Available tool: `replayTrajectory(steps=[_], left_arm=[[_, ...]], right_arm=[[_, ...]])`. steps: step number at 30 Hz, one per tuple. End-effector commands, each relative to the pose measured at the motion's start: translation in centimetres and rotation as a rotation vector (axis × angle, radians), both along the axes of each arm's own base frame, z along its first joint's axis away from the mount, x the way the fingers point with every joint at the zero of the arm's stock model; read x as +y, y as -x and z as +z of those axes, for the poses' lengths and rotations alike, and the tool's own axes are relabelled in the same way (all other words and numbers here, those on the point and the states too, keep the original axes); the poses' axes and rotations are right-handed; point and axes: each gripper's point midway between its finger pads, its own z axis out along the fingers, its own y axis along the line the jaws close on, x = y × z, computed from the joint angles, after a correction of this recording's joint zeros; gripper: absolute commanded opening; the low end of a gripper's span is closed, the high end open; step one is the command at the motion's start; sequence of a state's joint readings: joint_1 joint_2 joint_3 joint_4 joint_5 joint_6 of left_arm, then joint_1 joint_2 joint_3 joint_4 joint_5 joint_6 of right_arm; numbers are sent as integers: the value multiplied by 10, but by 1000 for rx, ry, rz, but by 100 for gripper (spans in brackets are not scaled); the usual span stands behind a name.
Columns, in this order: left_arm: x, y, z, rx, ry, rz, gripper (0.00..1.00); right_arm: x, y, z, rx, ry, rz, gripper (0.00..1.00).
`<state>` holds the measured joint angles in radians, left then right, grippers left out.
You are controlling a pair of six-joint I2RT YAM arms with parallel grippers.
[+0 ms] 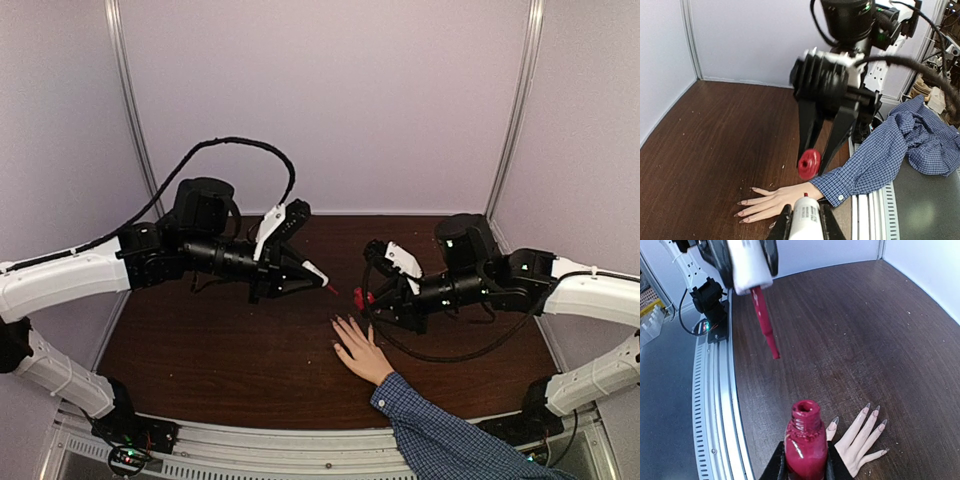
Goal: Paint the nails
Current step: Remove the excess polish from the bottle rim, then paint the nail with the hand.
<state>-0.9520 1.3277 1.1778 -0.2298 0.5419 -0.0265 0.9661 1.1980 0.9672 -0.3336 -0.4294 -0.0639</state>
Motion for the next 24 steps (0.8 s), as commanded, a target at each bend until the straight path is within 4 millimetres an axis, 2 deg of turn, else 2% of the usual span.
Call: replayTrajectory(steps=[1,5,11,15,24], left_arm=[[2,-22,-19,38,8,75,0],[0,-35,-56,76,-37,105,0],[-6,-50,-99,147,-84,132,0],[-10,-47,-125,143,-135,88,0],[-12,-37,-149,80,-182,-7,0]], right_arm=[[-18,-11,16,2,-70,-79,0],[-35,-21,16,44,-102,-145,0],[-61,-37,13,63,-125,-242,0],[-67,-45,10,76,-134,-266,0],[-67,-51,10,95,-167,-263,0]])
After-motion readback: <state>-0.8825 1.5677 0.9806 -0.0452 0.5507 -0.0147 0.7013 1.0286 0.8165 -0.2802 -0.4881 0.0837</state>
